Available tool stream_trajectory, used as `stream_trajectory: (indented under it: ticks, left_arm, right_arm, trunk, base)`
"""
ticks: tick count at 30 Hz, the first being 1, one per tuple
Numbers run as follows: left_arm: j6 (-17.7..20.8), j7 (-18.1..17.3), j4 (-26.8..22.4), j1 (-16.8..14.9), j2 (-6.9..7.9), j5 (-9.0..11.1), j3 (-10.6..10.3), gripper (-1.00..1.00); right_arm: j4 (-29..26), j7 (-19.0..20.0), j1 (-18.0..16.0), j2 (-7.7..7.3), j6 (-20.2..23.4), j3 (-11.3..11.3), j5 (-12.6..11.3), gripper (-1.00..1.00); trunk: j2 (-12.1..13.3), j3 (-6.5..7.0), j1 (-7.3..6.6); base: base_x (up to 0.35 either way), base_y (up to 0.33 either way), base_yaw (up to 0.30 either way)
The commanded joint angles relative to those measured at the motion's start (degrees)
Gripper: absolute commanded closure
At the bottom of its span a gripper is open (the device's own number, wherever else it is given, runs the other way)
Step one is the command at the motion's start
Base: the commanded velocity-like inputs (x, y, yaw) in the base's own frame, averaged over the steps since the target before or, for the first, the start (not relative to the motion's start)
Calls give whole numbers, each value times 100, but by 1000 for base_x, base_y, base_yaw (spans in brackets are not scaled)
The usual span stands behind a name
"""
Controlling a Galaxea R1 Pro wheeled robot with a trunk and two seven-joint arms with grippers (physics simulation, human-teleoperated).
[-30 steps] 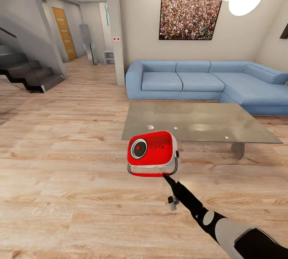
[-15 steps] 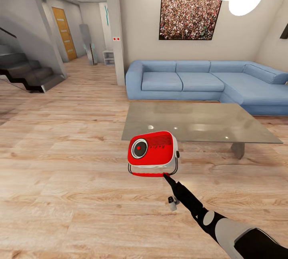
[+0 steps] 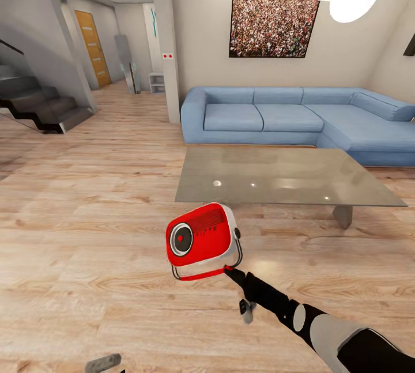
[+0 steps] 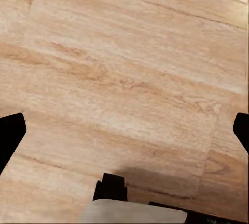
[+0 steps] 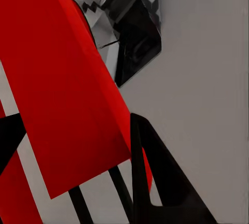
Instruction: Turn on the radio receiver that's on the table in the living room.
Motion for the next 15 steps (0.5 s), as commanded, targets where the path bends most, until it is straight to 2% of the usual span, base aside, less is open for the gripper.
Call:
stream_trajectory:
  ticks: [1, 3, 4, 5, 7, 11, 15]
  left_arm:
    - [908, -3, -499, 1, -18, -12, -55, -100]
    - [1711, -3, -1037, 1, -25, -150, -317, -100]
    - [2085, 3, -1446, 1, -32, -378, -553, -100]
    - [2219, 5, -1749, 1, -58, -514, -640, -100]
    - [2314, 3, -2159, 1, -79, -619, -711, -100]
    - [2530, -2, -3014, 1, -110, -652, -745, -100]
    - [2761, -2, -3321, 1, -128, -655, -748, -100]
  right_arm:
    - [-6, -1, -3, 3, -21, -296, 31, 100]
    - [-9, -1, -3, 5, -33, -298, 60, 100]
    - [-11, -1, -3, 5, -44, -300, 67, 100]
    - [-12, -1, -3, 5, -53, -300, 67, 100]
    - [-12, -1, -3, 5, -59, -301, 67, 100]
    - [-16, -1, -3, 6, -69, -306, 64, 100]
    - [-20, -1, -3, 6, -73, -309, 59, 100]
  trunk:
    - [0, 1, 0]
    - [0, 1, 0]
    - [0, 1, 0]
    - [0, 1, 0]
    - [0, 1, 0]
    - [0, 1, 0]
    - [0, 1, 0]
  base:
    - [0, 0, 0]
    - [0, 0, 0]
    - [0, 0, 0]
    - [0, 0, 0]
    - [0, 0, 0]
    - [0, 0, 0]
    - [0, 0, 0]
